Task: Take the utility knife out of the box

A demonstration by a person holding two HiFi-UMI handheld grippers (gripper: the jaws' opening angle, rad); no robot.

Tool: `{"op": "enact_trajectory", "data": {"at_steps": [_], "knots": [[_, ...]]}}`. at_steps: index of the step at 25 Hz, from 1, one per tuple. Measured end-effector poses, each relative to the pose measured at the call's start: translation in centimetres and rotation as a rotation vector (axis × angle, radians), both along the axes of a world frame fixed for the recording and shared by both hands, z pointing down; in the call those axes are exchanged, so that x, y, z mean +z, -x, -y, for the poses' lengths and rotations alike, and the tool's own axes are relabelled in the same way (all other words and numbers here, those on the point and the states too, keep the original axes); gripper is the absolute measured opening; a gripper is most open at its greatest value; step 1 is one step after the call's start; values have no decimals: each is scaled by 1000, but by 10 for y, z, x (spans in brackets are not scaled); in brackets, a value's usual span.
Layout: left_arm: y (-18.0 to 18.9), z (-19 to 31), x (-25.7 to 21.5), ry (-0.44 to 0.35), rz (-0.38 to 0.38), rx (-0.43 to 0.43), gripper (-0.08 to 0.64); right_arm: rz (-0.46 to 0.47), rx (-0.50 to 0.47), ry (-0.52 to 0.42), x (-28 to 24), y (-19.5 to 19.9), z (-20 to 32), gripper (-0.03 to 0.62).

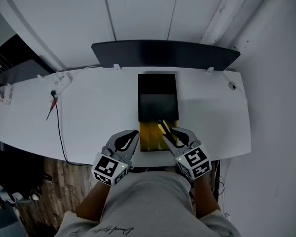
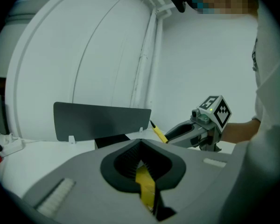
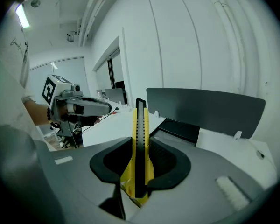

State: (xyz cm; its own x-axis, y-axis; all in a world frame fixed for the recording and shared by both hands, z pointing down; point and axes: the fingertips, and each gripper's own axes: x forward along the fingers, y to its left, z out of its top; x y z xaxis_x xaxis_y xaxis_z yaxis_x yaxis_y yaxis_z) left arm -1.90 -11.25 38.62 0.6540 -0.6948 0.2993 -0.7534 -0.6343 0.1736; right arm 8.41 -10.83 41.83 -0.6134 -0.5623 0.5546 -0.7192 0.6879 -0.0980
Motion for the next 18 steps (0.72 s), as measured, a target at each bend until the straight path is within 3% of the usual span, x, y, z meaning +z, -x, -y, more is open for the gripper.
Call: {"op": "enact_trajectory", "data": {"at_steps": [18], "knots": [[-8,0,-5,-1,-23,-11,2,-20,-17,-1,3,-1,-2,132]]}}
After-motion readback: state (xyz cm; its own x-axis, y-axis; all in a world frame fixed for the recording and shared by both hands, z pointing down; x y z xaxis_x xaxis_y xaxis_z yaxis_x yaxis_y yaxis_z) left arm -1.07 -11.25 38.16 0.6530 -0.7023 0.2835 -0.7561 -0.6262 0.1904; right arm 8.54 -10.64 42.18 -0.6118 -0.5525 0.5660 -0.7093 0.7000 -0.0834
